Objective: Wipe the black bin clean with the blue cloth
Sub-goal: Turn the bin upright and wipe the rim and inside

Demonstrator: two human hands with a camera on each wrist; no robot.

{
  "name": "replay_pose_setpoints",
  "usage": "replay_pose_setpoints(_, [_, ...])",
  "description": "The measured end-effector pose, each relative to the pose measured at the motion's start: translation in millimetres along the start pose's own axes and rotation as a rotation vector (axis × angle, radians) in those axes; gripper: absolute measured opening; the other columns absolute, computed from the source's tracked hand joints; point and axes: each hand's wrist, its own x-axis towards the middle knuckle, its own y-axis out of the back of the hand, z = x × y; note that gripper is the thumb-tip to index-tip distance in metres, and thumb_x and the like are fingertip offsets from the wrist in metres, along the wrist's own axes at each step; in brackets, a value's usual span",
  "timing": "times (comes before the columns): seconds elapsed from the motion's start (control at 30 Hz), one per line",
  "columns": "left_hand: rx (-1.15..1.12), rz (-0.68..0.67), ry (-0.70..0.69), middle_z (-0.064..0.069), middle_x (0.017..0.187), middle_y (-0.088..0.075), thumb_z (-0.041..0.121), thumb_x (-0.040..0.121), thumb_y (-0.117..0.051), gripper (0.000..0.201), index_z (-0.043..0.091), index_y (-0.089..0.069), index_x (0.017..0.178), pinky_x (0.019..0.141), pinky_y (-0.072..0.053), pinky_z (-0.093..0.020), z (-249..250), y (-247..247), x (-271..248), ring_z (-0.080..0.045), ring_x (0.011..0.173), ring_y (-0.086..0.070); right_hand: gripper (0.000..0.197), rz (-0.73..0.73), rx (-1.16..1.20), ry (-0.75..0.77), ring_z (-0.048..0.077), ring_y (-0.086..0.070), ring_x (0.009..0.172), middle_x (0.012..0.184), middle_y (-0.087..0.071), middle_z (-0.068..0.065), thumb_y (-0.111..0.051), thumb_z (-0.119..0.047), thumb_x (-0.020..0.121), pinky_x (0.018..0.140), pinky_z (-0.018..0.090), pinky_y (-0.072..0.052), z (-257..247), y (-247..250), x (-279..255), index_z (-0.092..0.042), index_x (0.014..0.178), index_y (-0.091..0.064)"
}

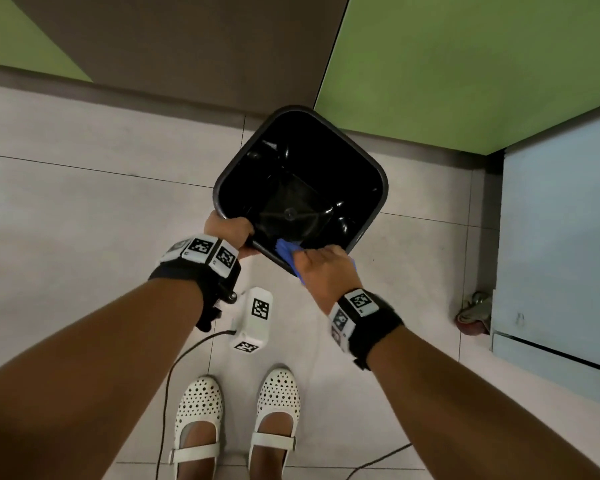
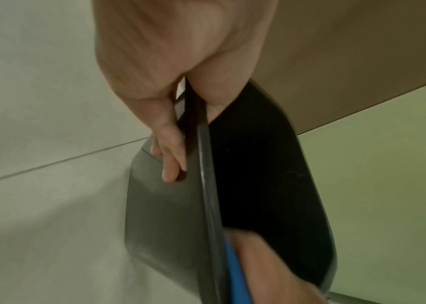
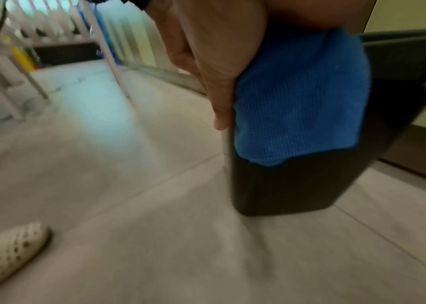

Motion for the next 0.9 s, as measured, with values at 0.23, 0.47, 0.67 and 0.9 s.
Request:
replay_pose_setpoints(0.23, [0.262,-0.053,-0.046,-0.017,0.085,-0.062,-0.014,0.08,-0.047,0.024,0.006,-0.051,0.094,0.069,-0.054,-0.043,21,4,0,-0.036,0.085,-0.065,0.034,-0.052,-0.117,-0.017,0.022,-0.067,0.056,0.054,-0.067,-0.001,-0.093,-0.031,0.036,0.069,0.027,-0.056,74,12,9,-0.019,0.06,-0.071])
replay_pose_setpoints(0.47, [0.22,-0.176,0.061,-0.017,0.097,-0.064,-0.001,0.078,-0.065,0.032,0.003,-0.052,0.108,0.046,-0.057,-0.037,-11,-2,-31,-0.031,0.073,-0.065,0.044,-0.056,-0.095,-0.057,0.025,-0.067,0.054,0.05,-0.066,0.002,-0.086,-0.016,0.019,0.069,0.033,-0.059,61,15,12,-0.016,0.06,-0.073])
replay_pose_setpoints(0.67, [0.389,-0.178,-0.088,-0.014,0.09,-0.06,-0.019,0.073,-0.046,0.041,0.015,-0.05,0.095,0.052,-0.06,-0.044,-14,8,-24,-0.035,0.078,-0.064,0.051,-0.139,-0.116,0.083,0.02,-0.062,0.045,0.05,-0.064,-0.001,-0.085,-0.016,0.015,0.055,0.024,-0.054,68,10,2,-0.015,0.063,-0.07])
replay_pose_setpoints(0.9, [0.756,-0.137,-0.232,-0.031,0.107,-0.063,-0.012,0.072,-0.05,0.025,0.003,-0.054,0.092,0.083,-0.055,-0.057,18,13,0,-0.045,0.096,-0.063,0.045,-0.087,-0.178,0.181,0.023,-0.072,0.067,0.064,-0.072,0.003,-0.089,-0.019,0.029,0.074,0.03,-0.058,74,13,-6,-0.013,0.068,-0.07])
